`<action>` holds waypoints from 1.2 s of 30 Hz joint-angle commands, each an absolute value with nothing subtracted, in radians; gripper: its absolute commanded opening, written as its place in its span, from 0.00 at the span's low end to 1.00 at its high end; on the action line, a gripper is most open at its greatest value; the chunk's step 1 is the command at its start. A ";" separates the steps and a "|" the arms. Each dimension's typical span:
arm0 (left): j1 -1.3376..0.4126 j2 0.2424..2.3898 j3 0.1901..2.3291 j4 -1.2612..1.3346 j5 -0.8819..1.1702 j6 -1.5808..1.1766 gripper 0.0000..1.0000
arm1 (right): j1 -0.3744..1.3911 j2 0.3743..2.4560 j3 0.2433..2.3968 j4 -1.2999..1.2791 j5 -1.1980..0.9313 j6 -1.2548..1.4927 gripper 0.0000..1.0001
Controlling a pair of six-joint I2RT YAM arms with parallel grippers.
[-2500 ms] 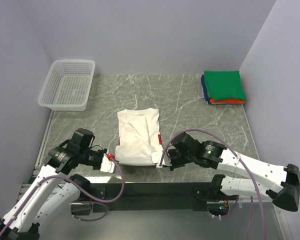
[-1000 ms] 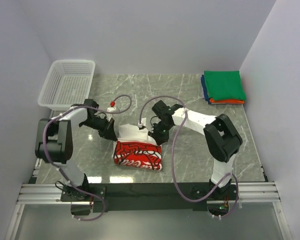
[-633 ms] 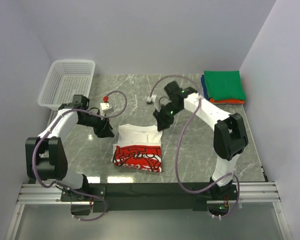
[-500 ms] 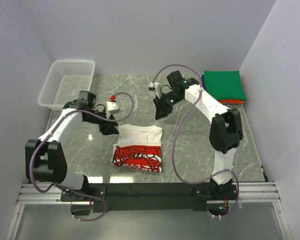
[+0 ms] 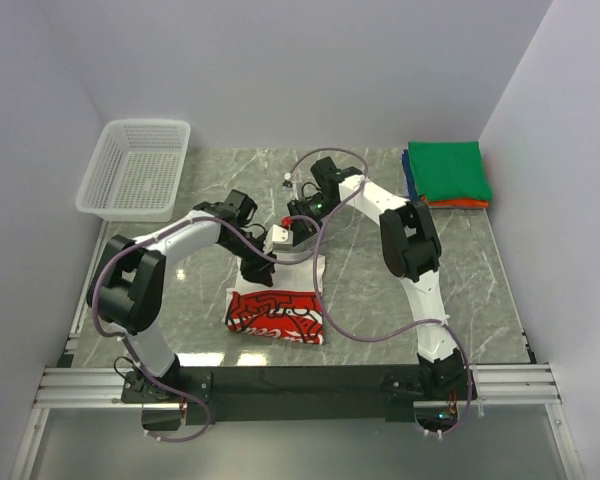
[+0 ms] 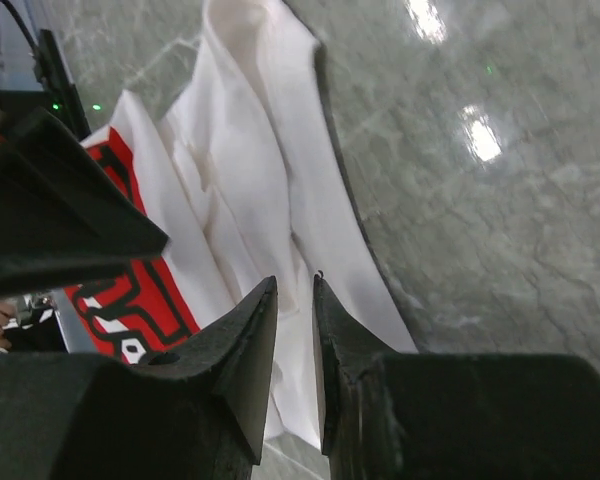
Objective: Fold and stack the t-shirts
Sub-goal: Fold the tshirt
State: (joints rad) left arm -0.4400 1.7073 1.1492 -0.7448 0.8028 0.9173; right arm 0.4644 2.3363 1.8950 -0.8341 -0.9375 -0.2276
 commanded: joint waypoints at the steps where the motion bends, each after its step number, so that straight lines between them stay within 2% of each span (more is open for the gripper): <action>1: -0.469 1.723 1.201 -0.764 0.793 0.929 0.48 | 0.486 2.324 1.907 -0.761 -0.992 -0.161 0.28; 19: -0.518 1.825 1.197 -0.795 0.758 0.957 0.39 | 0.517 2.413 1.833 -0.653 -1.020 -0.055 0.29; 22: -0.525 1.835 1.196 -0.795 0.756 0.954 0.30 | 0.515 2.421 1.824 -0.655 -1.022 -0.055 0.28; 25: -0.523 1.824 1.203 -0.795 0.762 0.951 0.04 | 0.517 2.424 1.806 -0.647 -1.023 -0.051 0.28; 26: -0.523 1.809 1.204 -0.795 0.761 0.948 0.01 | 0.518 2.427 1.805 -0.646 -1.025 -0.051 0.27; 36: -0.523 1.678 1.223 -0.704 0.707 0.922 0.01 | 0.525 2.460 1.786 -0.650 -1.060 -0.046 0.22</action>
